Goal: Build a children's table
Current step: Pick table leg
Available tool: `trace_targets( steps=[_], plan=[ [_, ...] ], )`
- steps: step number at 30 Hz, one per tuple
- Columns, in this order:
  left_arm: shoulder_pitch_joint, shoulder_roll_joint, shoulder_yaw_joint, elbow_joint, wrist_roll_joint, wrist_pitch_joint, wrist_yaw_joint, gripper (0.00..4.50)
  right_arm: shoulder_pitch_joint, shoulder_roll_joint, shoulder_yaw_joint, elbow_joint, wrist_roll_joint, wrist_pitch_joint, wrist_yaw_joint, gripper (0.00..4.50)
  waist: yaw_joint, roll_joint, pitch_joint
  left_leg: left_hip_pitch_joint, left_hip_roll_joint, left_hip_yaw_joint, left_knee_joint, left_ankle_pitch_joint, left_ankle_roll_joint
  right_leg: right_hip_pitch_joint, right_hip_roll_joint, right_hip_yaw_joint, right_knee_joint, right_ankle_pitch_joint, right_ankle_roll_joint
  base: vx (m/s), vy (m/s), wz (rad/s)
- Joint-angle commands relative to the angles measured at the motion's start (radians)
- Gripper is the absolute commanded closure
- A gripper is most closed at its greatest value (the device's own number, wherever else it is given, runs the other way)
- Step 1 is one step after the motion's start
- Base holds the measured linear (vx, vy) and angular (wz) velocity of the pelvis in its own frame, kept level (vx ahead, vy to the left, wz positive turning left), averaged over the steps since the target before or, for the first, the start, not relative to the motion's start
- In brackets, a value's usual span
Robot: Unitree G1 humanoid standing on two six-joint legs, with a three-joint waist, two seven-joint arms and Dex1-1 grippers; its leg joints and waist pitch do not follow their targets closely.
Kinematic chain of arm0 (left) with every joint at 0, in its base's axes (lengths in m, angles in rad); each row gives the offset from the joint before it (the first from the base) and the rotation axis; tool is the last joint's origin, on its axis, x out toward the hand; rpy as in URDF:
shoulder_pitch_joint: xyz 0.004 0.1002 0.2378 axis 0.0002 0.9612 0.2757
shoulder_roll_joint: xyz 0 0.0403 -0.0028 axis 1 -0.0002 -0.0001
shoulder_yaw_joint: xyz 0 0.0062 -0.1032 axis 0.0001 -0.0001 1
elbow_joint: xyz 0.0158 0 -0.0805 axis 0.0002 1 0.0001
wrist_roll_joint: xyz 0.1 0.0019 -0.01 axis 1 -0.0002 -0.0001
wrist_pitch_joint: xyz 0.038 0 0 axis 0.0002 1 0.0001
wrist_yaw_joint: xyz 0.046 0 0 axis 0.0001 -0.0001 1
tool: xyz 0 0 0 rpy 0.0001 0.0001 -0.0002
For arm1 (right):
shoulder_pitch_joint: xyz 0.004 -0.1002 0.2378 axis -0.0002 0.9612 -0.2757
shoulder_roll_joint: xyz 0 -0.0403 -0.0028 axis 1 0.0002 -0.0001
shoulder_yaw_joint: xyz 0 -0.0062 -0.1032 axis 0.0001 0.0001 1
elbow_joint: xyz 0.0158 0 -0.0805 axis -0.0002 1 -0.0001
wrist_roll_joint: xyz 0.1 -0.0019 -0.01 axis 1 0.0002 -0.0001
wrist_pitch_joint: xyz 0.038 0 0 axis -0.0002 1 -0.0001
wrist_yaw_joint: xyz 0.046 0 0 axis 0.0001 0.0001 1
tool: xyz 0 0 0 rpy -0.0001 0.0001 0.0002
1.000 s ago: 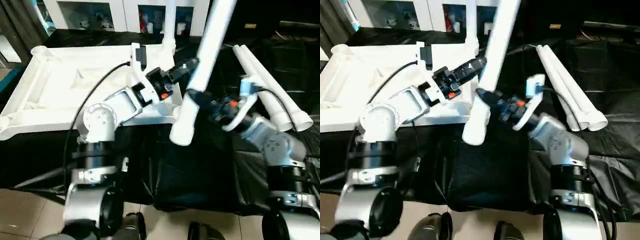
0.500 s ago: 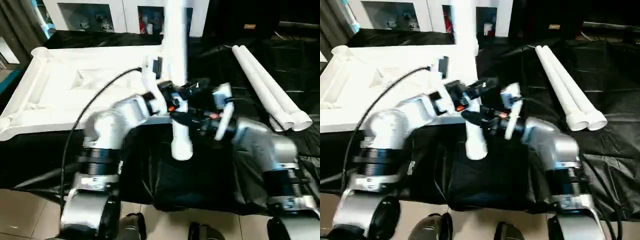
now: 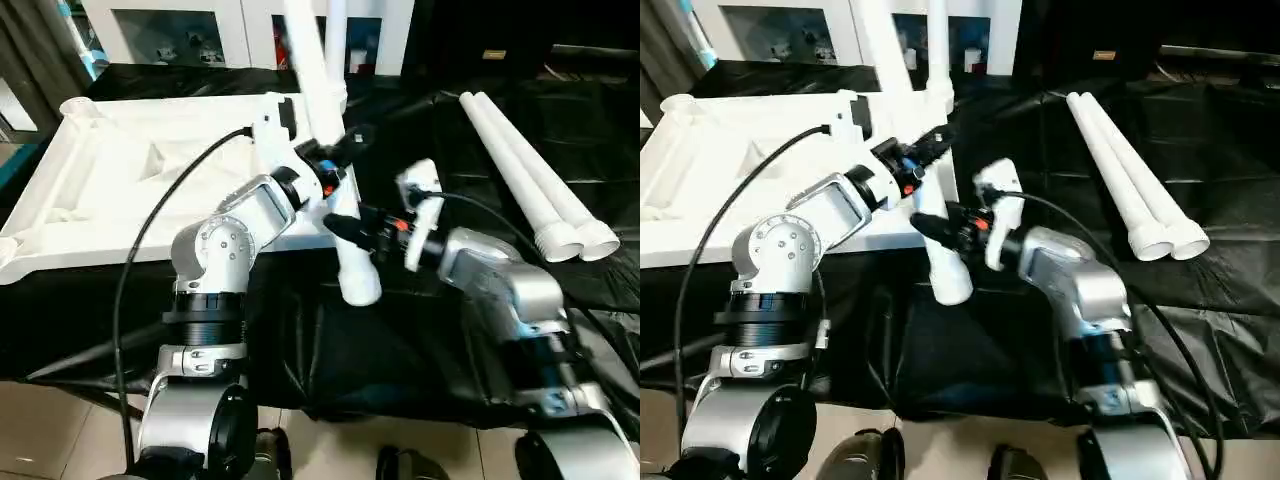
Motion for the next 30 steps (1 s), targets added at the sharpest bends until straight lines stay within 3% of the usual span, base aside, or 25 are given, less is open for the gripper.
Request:
trace_targets(
  steps=[1, 3, 6, 8, 17, 18, 19, 23, 25, 27, 28, 29, 30],
  plan=[
    [0.011, -0.001, -0.002, 0.003, 0.021, -0.009, 0.024, 2.06, -0.012, 0.006, 0.012, -0.005, -0.01, -0.013, -0.009, 2.7, -0.002, -0.012, -0.129, 0.042, 0.053, -0.037, -0.07, -0.151, 0.051, 0.06, -0.061, 0.042, -0.073, -0.188, -0.192, 0.0, 0.0, 0.0],
    [0.012, -0.001, -0.003, 0.002, 0.021, -0.009, 0.026, 2.34, -0.012, 0.007, 0.012, -0.005, -0.01, -0.014, -0.012, 2.7, -0.001, -0.012, -0.13, 0.041, 0.052, -0.036, -0.068, -0.139, 0.058, 0.06, -0.061, 0.042, -0.071, -0.169, -0.199, 0.0, 0.0, 0.0],
    [0.013, 0.008, -0.006, -0.004, 0.02, -0.006, 0.023, 2.46, -0.012, 0.007, 0.014, -0.012, -0.006, -0.018, -0.012, 2.7, 0.0, -0.005, -0.131, 0.041, 0.052, -0.037, -0.067, -0.14, 0.061, 0.061, -0.06, 0.041, -0.071, -0.157, -0.205, 0.0, 0.0, 0.0],
    [0.012, 0.015, -0.011, -0.003, 0.017, -0.008, 0.019, 2.54, -0.013, 0.007, 0.012, -0.011, -0.005, -0.022, -0.012, 2.7, 0.0, -0.007, -0.132, 0.041, 0.051, -0.037, -0.067, -0.142, 0.06, 0.062, -0.061, 0.041, -0.069, -0.151, -0.209, 0.0, 0.0, 0.0],
    [0.028, 0.04, -0.018, -0.031, -0.007, 0.006, -0.042, 2.64, -0.006, 0.01, -0.004, -0.014, 0.009, -0.013, -0.017, 2.7, 0.003, -0.003, -0.138, 0.042, 0.051, -0.036, -0.063, -0.129, 0.061, 0.063, -0.061, 0.04, -0.064, -0.121, -0.224, 0.0, 0.0, 0.0],
    [0.032, 0.045, -0.023, -0.036, -0.011, 0.011, -0.053, 2.64, -0.006, 0.01, -0.007, -0.015, 0.016, -0.007, -0.013, 2.35, 0.004, 0.002, -0.14, 0.042, 0.051, -0.037, -0.063, -0.128, 0.062, 0.063, -0.06, 0.04, -0.062, -0.115, -0.228, 0.0, 0.0, 0.0],
    [0.036, 0.053, -0.027, -0.042, -0.017, 0.019, -0.069, 2.64, -0.007, 0.008, -0.009, -0.016, 0.021, -0.003, -0.009, 2.14, 0.004, -0.001, -0.139, 0.042, 0.051, -0.037, -0.063, -0.13, 0.062, 0.064, -0.06, 0.039, -0.061, -0.114, -0.23, 0.0, 0.0, 0.0],
    [0.041, 0.084, -0.039, -0.052, -0.041, 0.037, -0.135, 2.66, -0.009, -0.002, -0.019, -0.022, 0.042, 0.01, 0.013, 1.83, 0.005, 0.001, -0.142, 0.042, 0.051, -0.036, -0.062, -0.131, 0.059, 0.064, -0.061, 0.039, -0.06, -0.119, -0.236, 0.0, 0.0, 0.0],
    [0.037, 0.103, -0.039, -0.046, -0.054, 0.047, -0.174, 2.66, -0.012, -0.014, -0.026, -0.021, 0.055, 0.018, 0.033, 1.65, 0.004, -0.007, -0.141, 0.045, 0.053, -0.034, -0.063, -0.142, 0.054, 0.062, -0.06, 0.04, -0.061, -0.133, -0.231, 0.0, 0.0, 0.0],
    [0.033, 0.119, -0.045, -0.042, -0.065, 0.061, -0.215, 2.66, -0.013, -0.028, -0.03, -0.022, 0.067, 0.031, 0.056, 1.56, 0.006, -0.004, -0.141, 0.044, 0.052, -0.035, -0.063, -0.139, 0.05, 0.063, -0.061, 0.04, -0.059, -0.141, -0.229, 0.0, 0.0, 0.0],
    [0.029, 0.141, -0.056, -0.038, -0.074, 0.078, -0.263, 2.66, -0.014, -0.047, -0.032, -0.024, 0.081, 0.047, 0.087, 1.43, 0.004, -0.017, -0.139, 0.044, 0.051, -0.033, -0.063, -0.138, 0.052, 0.064, -0.06, 0.041, -0.061, -0.146, -0.226, 0.0, 0.0, 0.0],
    [0.027, 0.16, -0.068, -0.035, -0.081, 0.091, -0.302, 2.66, -0.015, -0.06, -0.031, -0.026, 0.091, 0.059, 0.109, 1.28, 0.006, -0.01, -0.14, 0.044, 0.05, -0.033, -0.062, -0.131, 0.056, 0.063, -0.062, 0.042, -0.06, -0.152, -0.225, 0.0, 0.0, 0.0],
    [0.024, 0.176, -0.078, -0.034, -0.09, 0.105, -0.339, 2.66, -0.014, -0.075, -0.028, -0.029, 0.097, 0.069, 0.13, 1.28, 0.004, -0.016, -0.138, 0.043, 0.05, -0.033, -0.063, -0.13, 0.056, 0.063, -0.061, 0.042, -0.062, -0.157, -0.222, 0.0, 0.0, 0.0]
  ],
)
